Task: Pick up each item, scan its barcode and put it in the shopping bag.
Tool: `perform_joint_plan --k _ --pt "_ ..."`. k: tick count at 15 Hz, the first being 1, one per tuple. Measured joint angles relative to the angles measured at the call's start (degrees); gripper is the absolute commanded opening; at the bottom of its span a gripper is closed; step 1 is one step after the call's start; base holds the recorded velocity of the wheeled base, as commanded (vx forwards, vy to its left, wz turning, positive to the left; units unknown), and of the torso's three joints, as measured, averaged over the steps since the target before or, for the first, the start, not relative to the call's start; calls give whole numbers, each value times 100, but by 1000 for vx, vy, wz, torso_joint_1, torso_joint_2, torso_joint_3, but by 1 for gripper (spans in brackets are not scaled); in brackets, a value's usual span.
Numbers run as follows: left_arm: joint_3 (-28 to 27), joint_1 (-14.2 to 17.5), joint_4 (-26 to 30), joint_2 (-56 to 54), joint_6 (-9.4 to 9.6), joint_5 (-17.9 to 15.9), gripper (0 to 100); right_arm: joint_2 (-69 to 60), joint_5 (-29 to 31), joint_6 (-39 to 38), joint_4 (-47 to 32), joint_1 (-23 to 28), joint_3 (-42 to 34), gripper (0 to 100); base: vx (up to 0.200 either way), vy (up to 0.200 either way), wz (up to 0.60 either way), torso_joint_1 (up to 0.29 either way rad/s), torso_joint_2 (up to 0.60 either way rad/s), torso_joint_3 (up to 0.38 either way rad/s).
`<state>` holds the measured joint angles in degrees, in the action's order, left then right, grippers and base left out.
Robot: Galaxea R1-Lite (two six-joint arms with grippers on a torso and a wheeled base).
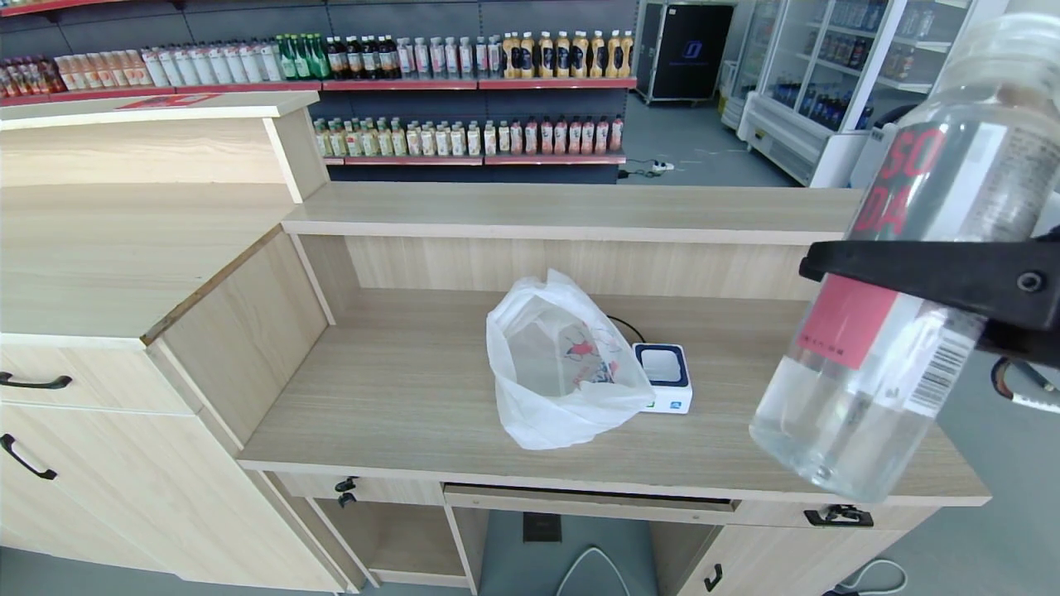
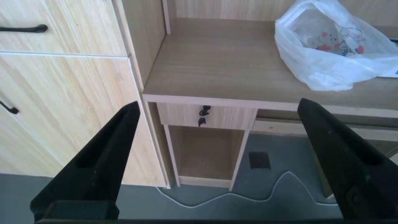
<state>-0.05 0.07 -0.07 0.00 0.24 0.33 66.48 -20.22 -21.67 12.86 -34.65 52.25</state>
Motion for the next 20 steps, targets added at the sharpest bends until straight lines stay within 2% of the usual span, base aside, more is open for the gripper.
perform_joint_plan --k 4,8,13,19,20 --pt "0 -2 0 0 2 -1 100 646 274 679 917 2114 -208 0 0 0 0 0 0 0" --pt "0 0 0 0 0 0 100 1593 617 1523 1677 3572 -482 0 0 0 0 0 0 0" --pt "0 0 0 0 0 0 100 2365 640 3538 1781 4329 -473 0 0 0 0 0 0 0" --pt "0 0 0 0 0 0 100 2779 638 5709 2178 4851 -443 0 0 0 0 0 0 0" --pt "0 0 0 0 -2 0 100 2823 638 5892 2299 4945 -460 0 0 0 600 2 -7 17"
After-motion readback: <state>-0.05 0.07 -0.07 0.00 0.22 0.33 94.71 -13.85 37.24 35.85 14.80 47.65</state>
